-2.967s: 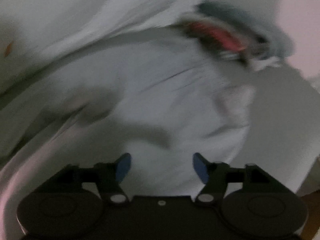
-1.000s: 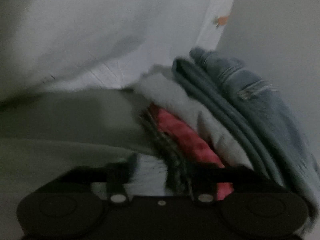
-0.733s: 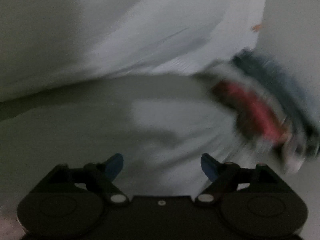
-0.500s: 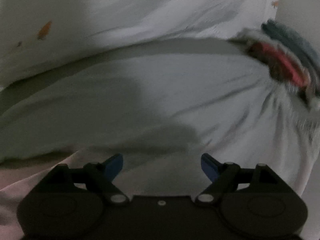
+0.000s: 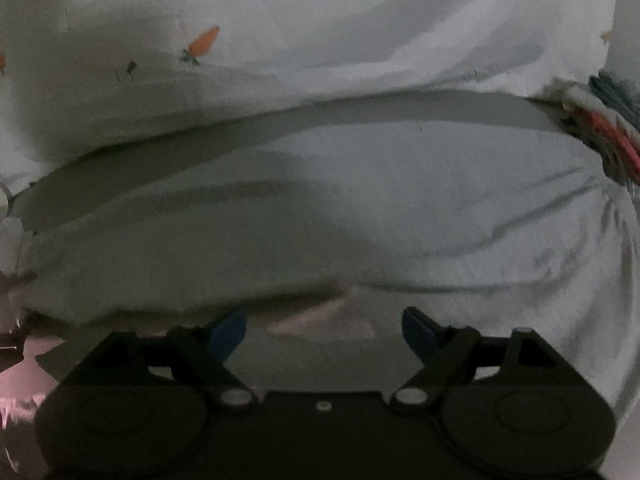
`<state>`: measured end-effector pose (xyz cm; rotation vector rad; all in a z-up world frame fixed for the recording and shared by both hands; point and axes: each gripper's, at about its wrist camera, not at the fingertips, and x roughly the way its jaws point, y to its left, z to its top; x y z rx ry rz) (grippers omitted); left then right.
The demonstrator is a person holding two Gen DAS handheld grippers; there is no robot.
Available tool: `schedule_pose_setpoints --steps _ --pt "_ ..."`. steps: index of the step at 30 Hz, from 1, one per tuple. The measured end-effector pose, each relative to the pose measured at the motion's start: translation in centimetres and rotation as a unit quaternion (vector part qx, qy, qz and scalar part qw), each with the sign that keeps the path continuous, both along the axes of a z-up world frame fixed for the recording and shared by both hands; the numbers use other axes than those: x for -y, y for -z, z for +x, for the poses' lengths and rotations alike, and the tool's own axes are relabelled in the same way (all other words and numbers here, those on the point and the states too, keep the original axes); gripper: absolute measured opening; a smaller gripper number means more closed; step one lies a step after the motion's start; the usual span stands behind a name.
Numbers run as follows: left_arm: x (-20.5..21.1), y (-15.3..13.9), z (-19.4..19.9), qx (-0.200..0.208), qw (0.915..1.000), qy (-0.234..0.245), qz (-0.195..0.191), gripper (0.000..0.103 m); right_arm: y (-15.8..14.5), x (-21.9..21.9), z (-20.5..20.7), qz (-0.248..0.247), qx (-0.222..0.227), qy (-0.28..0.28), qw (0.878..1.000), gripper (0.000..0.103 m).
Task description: Fold clothes
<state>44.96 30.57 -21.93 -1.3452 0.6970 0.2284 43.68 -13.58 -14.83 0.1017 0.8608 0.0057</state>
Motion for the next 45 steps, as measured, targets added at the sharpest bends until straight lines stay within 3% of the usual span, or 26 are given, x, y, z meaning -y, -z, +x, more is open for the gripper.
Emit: schedule_pose_setpoints --steps 5,7,10,12,13,14,16,17,18,21,23,24,26,28,30,33,36,40,42,44,45 --pt "-3.1 -1.7 2.2 0.009 0.9989 -0.033 0.031 0.042 1.0 -0.5 0.1 -0.008 -0.017 0.011 1.000 0.086" --pt "-3.6 -2.4 3.2 0.000 0.9982 -0.027 0.054 0.009 1.4 -0.2 0.0 -0.004 -0.030 0.020 0.999 0.086" --pt "-3.6 -4.5 4.1 -0.019 0.9934 -0.011 0.112 0.004 2.0 0.6 0.6 0.007 -0.046 0.043 0.998 0.086" --pt "-2.7 -7.9 3.7 0.002 0.9859 -0.001 0.167 0.004 2.2 0.9 0.8 0.007 -0.050 0.052 0.997 0.086" --pt "-1.6 -10.3 3.3 0.016 0.9765 0.007 0.215 0.004 2.2 1.0 0.8 0.005 -0.051 0.054 0.997 0.086" --pt "-0.4 -12.8 2.9 0.026 0.9619 0.016 0.272 0.004 2.2 1.1 0.9 0.004 -0.052 0.056 0.997 0.086" --pt "2.9 -17.4 1.7 0.006 0.9110 0.039 0.410 0.004 2.4 1.2 0.9 -0.002 -0.056 0.056 0.997 0.086" --pt "4.0 -18.4 1.1 -0.009 0.8930 0.055 0.447 0.005 2.5 1.2 0.9 -0.002 -0.058 0.056 0.997 0.086" --pt "4.5 -18.5 0.6 -0.033 0.8862 0.073 0.456 0.005 2.6 1.3 0.9 -0.001 -0.059 0.055 0.997 0.086" --pt "4.0 -13.9 -1.2 -0.144 0.8978 0.107 0.402 0.015 3.0 1.4 1.0 0.001 -0.064 0.055 0.996 0.086" --pt "3.2 -9.7 -2.1 -0.218 0.8932 0.133 0.370 0.019 3.4 1.4 1.1 0.003 -0.071 0.053 0.996 0.086" --pt "2.7 -8.7 -2.6 -0.233 0.8953 0.135 0.355 0.020 3.6 1.2 1.2 0.004 -0.075 0.048 0.996 0.086" --pt "1.7 -8.3 -3.7 -0.228 0.9039 0.134 0.336 0.027 4.0 0.8 1.3 0.001 -0.081 0.036 0.996 0.086" --pt "1.0 -9.9 -4.3 -0.194 0.9071 0.122 0.353 0.045 4.2 0.3 1.4 -0.004 -0.084 0.022 0.996 0.086" --pt "0.5 -10.8 -3.9 -0.163 0.9006 0.113 0.387 0.056 4.3 -0.1 1.7 -0.008 -0.086 0.011 0.996 0.086" --pt "-0.9 -11.3 -1.5 -0.124 0.8893 0.124 0.423 0.063 4.5 -0.5 2.1 -0.012 -0.087 -0.001 0.996 0.086" --pt "-2.1 -9.8 2.0 -0.108 0.8823 0.164 0.428 0.067 4.7 -0.7 2.3 -0.014 -0.090 -0.009 0.996 0.086" --pt "-3.6 -7.0 5.4 -0.120 0.8738 0.216 0.419 0.067 4.8 -0.3 2.4 -0.010 -0.094 0.002 0.996 0.086" --pt "-3.7 -5.7 6.3 -0.131 0.8696 0.235 0.414 0.065 4.8 0.1 2.4 -0.006 -0.097 0.013 0.995 0.086" --pt "-3.2 -5.8 5.9 -0.127 0.8677 0.230 0.422 0.021 4.9 0.6 2.4 -0.002 -0.101 0.026 0.995 0.086" --pt "-2.9 -5.9 5.7 -0.137 0.8688 0.227 0.418 0.004 5.0 0.7 2.5 -0.001 -0.104 0.030 0.994 0.086"
